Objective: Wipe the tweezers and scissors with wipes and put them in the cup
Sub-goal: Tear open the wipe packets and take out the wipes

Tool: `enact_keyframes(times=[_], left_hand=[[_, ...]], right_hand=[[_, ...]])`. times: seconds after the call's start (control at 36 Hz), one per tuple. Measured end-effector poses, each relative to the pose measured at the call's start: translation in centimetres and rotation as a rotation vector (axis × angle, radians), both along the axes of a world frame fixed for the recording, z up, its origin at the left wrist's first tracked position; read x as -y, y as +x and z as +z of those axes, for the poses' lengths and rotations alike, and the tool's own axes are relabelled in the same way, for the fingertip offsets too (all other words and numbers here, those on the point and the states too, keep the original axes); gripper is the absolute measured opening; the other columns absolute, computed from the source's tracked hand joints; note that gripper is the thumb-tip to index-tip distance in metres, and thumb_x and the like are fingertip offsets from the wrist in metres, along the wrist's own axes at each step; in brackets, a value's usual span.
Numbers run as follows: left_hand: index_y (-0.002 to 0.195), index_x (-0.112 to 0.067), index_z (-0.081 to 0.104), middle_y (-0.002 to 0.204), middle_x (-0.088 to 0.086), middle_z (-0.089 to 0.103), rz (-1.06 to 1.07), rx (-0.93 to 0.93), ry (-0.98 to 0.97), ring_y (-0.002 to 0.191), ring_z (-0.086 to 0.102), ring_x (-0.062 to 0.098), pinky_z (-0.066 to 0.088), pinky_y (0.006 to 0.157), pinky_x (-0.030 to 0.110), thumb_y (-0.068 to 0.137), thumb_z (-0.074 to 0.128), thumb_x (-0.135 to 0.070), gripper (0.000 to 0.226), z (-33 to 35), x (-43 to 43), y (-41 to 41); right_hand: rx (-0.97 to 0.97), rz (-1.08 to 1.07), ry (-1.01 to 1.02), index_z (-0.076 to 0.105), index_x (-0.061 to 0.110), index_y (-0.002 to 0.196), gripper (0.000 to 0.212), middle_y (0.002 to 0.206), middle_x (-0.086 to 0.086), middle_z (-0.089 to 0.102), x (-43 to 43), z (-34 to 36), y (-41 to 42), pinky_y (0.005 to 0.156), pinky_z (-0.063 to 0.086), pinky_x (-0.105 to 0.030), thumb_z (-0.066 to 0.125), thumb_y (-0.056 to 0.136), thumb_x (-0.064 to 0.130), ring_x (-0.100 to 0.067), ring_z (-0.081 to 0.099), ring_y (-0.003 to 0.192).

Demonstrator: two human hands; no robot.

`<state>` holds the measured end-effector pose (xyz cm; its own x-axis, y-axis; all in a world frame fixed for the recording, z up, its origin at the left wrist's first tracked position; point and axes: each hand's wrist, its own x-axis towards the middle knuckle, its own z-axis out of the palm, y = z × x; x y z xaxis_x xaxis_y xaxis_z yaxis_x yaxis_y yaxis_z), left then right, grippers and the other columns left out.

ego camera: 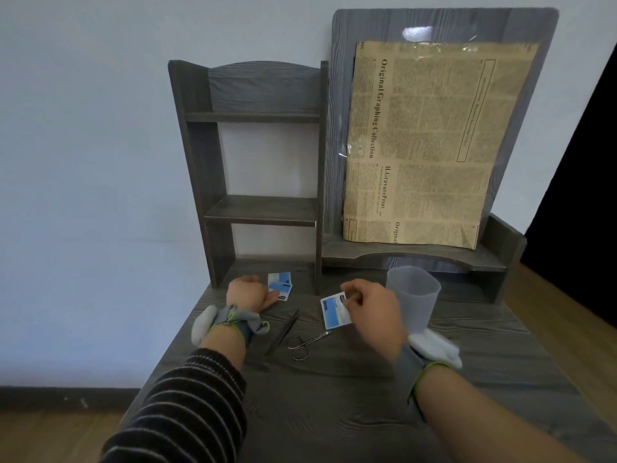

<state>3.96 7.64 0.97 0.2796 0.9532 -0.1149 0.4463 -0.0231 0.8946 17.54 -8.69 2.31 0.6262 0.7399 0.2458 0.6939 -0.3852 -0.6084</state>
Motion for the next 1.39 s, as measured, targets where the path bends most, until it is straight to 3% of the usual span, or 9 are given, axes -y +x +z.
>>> enact_keyframes(times=[0.06,0.11,0.25,0.31,0.44,0.56,0.67,0.92,1.39], left_hand=[[0.125,0.001,0.053,0.121,0.020,0.062,0.066,0.391,-0.200,0.088,0.064,0.025,0.051,0.079,0.026,0.095,0.047,-0.009,0.032,0.0,-0.2,0.5],[0.124,0.002,0.052,0.103,0.021,0.066,0.123,0.394,-0.206,0.070,0.063,0.025,0.054,0.068,0.032,0.087,0.051,0.005,0.036,-0.5,-0.6,0.5],[0.083,-0.017,0.071,0.069,0.002,0.066,-0.066,0.177,0.094,0.074,0.059,0.019,0.050,0.072,0.029,0.083,0.064,-0.014,0.008,0.6,0.5,-0.1],[0.073,-0.019,0.069,0.064,-0.005,0.065,-0.215,0.177,0.068,0.068,0.057,0.014,0.048,0.061,0.023,0.085,0.066,-0.022,0.012,1.1,1.2,0.1],[0.096,-0.014,0.070,0.080,-0.001,0.066,-0.500,0.072,0.049,0.066,0.057,0.007,0.047,0.054,0.011,0.088,0.062,-0.029,0.019,2.0,3.0,0.3],[0.084,-0.014,0.065,0.069,0.001,0.061,-0.522,0.121,0.024,0.056,0.052,0.010,0.046,0.049,0.014,0.086,0.065,-0.017,0.004,2.2,3.5,0.2],[0.075,-0.016,0.059,0.071,0.004,0.061,-0.541,0.139,0.024,0.055,0.058,0.008,0.048,0.045,0.013,0.087,0.063,-0.008,0.015,2.7,3.8,-0.4],[0.090,-0.012,0.062,0.079,-0.001,0.063,-0.598,0.033,0.105,0.070,0.060,0.005,0.050,0.053,0.011,0.088,0.063,-0.016,0.005,3.6,5.0,-1.6],[0.086,-0.004,0.074,0.066,-0.007,0.059,-0.507,-0.001,0.168,0.062,0.049,0.002,0.039,0.054,0.007,0.080,0.065,-0.008,0.012,4.1,6.3,-2.1]], right_hand=[[-0.012,0.004,-0.004,0.062,0.019,0.118,0.029,0.115,-0.004,0.067,-0.1,0.1,-0.1,0.084,0.048,-0.024,0.053,0.091,0.016,-0.017,0.063,0.101],[-0.026,0.013,0.003,0.063,0.019,0.117,0.028,0.113,-0.004,0.067,-0.2,0.1,-0.2,0.084,0.050,-0.025,0.053,0.091,0.016,-0.016,0.063,0.099],[-0.086,0.014,0.062,0.068,0.018,0.105,0.022,0.101,-0.004,0.070,-0.3,0.4,-0.9,0.083,0.054,-0.033,0.056,0.088,0.013,-0.017,0.064,0.089],[-0.129,0.010,0.092,0.069,0.020,0.096,0.018,0.090,-0.004,0.071,-0.4,0.6,-1.2,0.080,0.055,-0.036,0.058,0.085,0.011,-0.019,0.066,0.083],[-0.184,0.032,0.122,0.062,0.030,0.079,0.017,0.075,0.000,0.070,-0.3,1.1,-2.2,0.076,0.057,-0.039,0.061,0.081,0.013,-0.018,0.068,0.073],[-0.229,0.037,0.148,0.063,0.023,0.079,0.013,0.074,-0.003,0.072,-0.1,1.6,-3.1,0.069,0.058,-0.032,0.062,0.082,0.010,-0.015,0.069,0.062],[-0.294,0.049,0.141,0.064,0.018,0.075,0.012,0.069,-0.005,0.071,0.3,2.0,-3.6,0.059,0.057,-0.023,0.063,0.083,0.008,-0.010,0.065,0.052],[-0.381,0.076,0.131,0.062,0.016,0.065,0.019,0.059,-0.007,0.068,0.4,2.4,-4.8,0.061,0.060,-0.035,0.067,0.080,0.006,-0.016,0.067,0.053],[-0.060,0.085,0.038,0.073,0.023,0.070,0.008,0.072,0.005,0.069,1.0,2.7,-5.7,0.070,0.053,-0.029,0.069,0.076,0.021,-0.015,0.064,0.074]])
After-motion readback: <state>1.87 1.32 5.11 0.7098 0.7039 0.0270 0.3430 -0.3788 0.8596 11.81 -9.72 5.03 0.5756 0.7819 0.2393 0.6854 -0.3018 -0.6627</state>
